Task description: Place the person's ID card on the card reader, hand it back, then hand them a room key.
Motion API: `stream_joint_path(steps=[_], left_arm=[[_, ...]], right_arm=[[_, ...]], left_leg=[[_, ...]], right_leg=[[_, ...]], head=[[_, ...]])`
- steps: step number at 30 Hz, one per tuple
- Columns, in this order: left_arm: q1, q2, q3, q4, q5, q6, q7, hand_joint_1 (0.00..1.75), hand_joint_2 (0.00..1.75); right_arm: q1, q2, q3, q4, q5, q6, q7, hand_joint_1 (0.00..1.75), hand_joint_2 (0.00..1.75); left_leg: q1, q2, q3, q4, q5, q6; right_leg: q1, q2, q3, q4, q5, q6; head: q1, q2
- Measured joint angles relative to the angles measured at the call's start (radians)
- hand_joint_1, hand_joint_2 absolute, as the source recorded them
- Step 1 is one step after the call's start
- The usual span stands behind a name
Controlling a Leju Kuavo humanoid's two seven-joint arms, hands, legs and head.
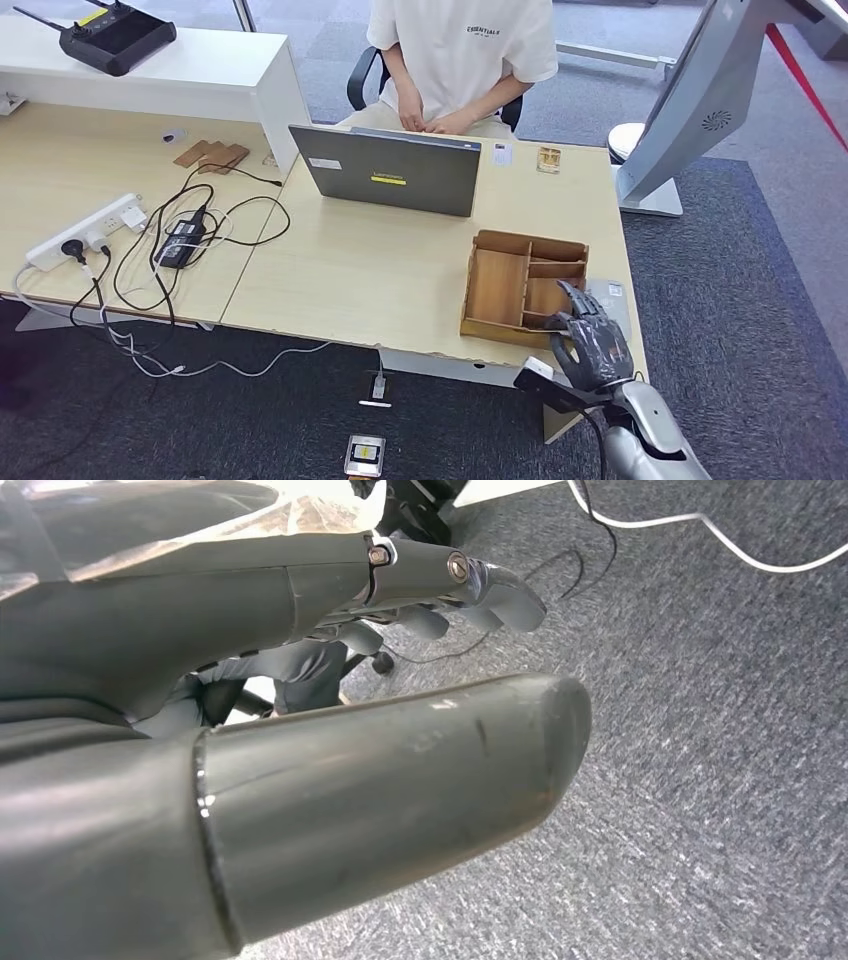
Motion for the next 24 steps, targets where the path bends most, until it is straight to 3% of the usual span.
stream_joint_path(steps=[1, 4, 6, 8, 12, 14, 15, 18, 19, 22, 24], left_arm=[[0.0, 0.0, 0.0, 0.0, -0.001, -0.001, 0.0, 0.0, 0.0], [-0.001, 0.0, 0.0, 0.0, -0.006, -0.004, 0.001, 0.0, 0.0], [-0.002, -0.001, 0.0, 0.0, -0.012, -0.007, 0.004, 0.0, 0.0], [-0.004, -0.002, 0.0, 0.0, -0.018, -0.011, 0.007, 0.0, 0.0], [-0.009, -0.006, -0.001, 0.0, -0.021, -0.017, 0.01, 0.0, 0.0], [-0.012, -0.007, -0.001, 0.0, -0.021, -0.018, 0.01, 0.0, 0.0], [-0.013, -0.008, -0.001, 0.0, -0.021, -0.019, 0.011, 0.0, 0.0], [-0.016, -0.009, -0.001, 0.0, -0.021, -0.019, 0.013, 0.0, 0.0], [-0.017, -0.01, -0.001, 0.0, -0.022, -0.019, 0.014, 0.0, 0.0], [-0.019, -0.011, -0.001, 0.0, -0.023, -0.021, 0.015, 0.0, 0.0], [-0.019, -0.012, -0.001, 0.0, -0.023, -0.022, 0.016, 0.0, 0.0]], right_arm=[[-0.002, 0.001, 0.001, 0.0, 0.0, -0.001, 0.0, 0.84, 1.75], [-0.006, 0.007, 0.003, 0.0, 0.003, -0.004, 0.0, 0.32, 1.75], [-0.011, 0.014, 0.004, 0.001, 0.01, -0.006, 0.0, 0.17, 1.75], [-0.02, 0.024, 0.006, 0.003, 0.016, -0.007, -0.002, 0.15, 1.75], [-0.039, 0.046, 0.01, 0.013, 0.023, -0.01, -0.012, 0.23, 1.75], [-0.045, 0.056, 0.011, 0.02, 0.025, -0.012, -0.017, 0.36, 1.75], [-0.048, 0.06, 0.012, 0.024, 0.025, -0.014, -0.019, 0.56, 1.75], [-0.055, 0.069, 0.013, 0.035, 0.025, -0.02, -0.024, 1.52, 1.75], [-0.056, 0.071, 0.013, 0.039, 0.025, -0.022, -0.026, 1.7, 1.75], [-0.061, 0.076, 0.013, 0.052, 0.021, -0.027, -0.027, 1.75, 1.75], [-0.065, 0.078, 0.014, 0.061, 0.019, -0.028, -0.027, 1.27, 1.75]], left_leg=[[0.0, 0.0, 0.0, 0.0, 0.0, 0.0], [0.0, 0.0, 0.0, 0.0, 0.0, 0.0], [0.0, 0.0, 0.0, 0.0, 0.0, 0.0], [0.0, 0.0, 0.0, 0.0, 0.0, 0.0], [0.0, 0.0, 0.0, 0.0, 0.0, 0.0], [0.0, 0.0, 0.0, 0.0, 0.0, 0.0], [0.0, 0.0, 0.0, 0.0, 0.0, 0.0], [0.0, 0.0, 0.0, 0.0, 0.0, 0.0], [0.0, 0.0, 0.0, 0.0, 0.0, 0.0], [0.0, 0.0, 0.0, 0.0, 0.0, 0.0], [0.0, 0.0, 0.0, 0.0, 0.0, 0.0]], right_leg=[[0.0, 0.0, 0.0, 0.0, 0.0, 0.0], [0.0, 0.0, 0.0, 0.0, 0.0, 0.0], [0.0, 0.0, 0.0, 0.0, 0.0, 0.0], [0.0, 0.0, 0.0, 0.0, 0.0, 0.0], [0.0, 0.0, 0.0, 0.0, 0.0, 0.0], [0.0, 0.0, 0.0, 0.0, 0.0, 0.0], [0.0, 0.0, 0.0, 0.0, 0.0, 0.0], [0.0, 0.0, 0.0, 0.0, 0.0, 0.0], [0.0, 0.0, 0.0, 0.0, 0.0, 0.0], [0.0, 0.0, 0.0, 0.0, 0.0, 0.0], [0.0, 0.0, 0.0, 0.0, 0.0, 0.0]], head=[[0.0, 0.0], [0.0, 0.0], [0.0, 0.0], [0.0, 0.0], [0.0, 0.0], [0.0, 0.0], [0.0, 0.0], [0.0, 0.0], [0.0, 0.0], [0.0, 0.0], [0.0, 0.0]])
